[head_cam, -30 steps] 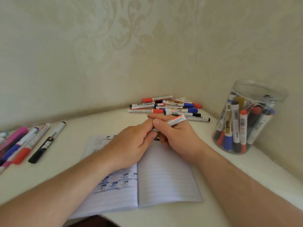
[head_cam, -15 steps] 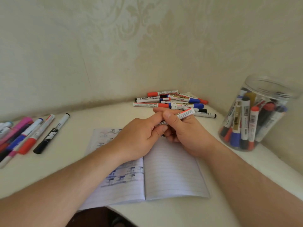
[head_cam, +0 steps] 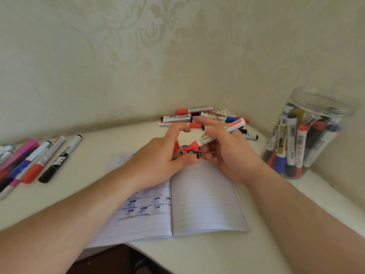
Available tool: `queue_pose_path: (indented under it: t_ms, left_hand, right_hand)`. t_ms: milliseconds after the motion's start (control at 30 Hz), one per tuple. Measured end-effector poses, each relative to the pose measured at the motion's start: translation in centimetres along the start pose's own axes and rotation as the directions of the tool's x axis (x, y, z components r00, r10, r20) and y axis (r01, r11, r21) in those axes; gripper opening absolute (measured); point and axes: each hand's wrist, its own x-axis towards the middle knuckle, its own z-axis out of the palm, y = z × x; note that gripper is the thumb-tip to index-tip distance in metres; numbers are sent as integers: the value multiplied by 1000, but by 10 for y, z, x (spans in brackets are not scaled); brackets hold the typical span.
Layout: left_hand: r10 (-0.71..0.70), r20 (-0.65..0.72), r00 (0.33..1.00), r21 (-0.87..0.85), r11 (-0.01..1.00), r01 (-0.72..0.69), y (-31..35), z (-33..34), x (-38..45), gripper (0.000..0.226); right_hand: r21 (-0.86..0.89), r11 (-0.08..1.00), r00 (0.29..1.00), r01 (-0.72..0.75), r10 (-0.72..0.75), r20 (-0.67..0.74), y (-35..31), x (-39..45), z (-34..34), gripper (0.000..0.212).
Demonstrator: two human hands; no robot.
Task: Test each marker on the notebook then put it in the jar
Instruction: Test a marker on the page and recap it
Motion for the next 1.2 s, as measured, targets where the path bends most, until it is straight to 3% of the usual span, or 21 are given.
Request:
queue_pose_path:
  t_ms: [67, 167, 300, 400, 567, 700, 933, 1200]
  left_hand:
    - [-61, 3, 998, -25, 998, 61, -9, -13, -3, 59]
    - [-131, 54, 990, 11, 991, 131, -23, -29, -10, 57]
    - [-205, 167, 964, 157, 971, 180, -24, -23, -17, 64]
    - [-273, 111, 956, 244, 940, 240, -21, -13, -19, 69]
    - [-304, 113, 946, 271, 925, 266, -17, -10, -17, 69]
    - [-307, 192, 932, 278, 928, 249, -18, -18, -15, 66]
    - [-275, 182, 944, 264, 939, 223, -24, -18, -15, 74]
    - [-265, 181, 947, 257, 942, 214, -26, -17, -16, 71]
  right_hand:
    - [106, 993, 993, -42, 53, -103, -9, 1, -5, 28]
    - [151, 987, 990, -50, 69, -124, -14, 1, -8, 33]
    - [-70, 998, 994, -10, 3, -105, -5, -1, -2, 35]
    - [-242, 970, 993, 17, -43, -106, 1, -3, 2, 28]
    - [-469, 883, 989, 10, -78, -125, 5, -8, 18, 16]
    - [-543, 839, 989, -32, -52, -138, 13, -10, 34, 18]
    - [-496, 860, 976, -119, 10, -216, 19, -3, 33, 26]
    - [-514, 850, 979, -116, 11, -203, 19, -2, 35, 26]
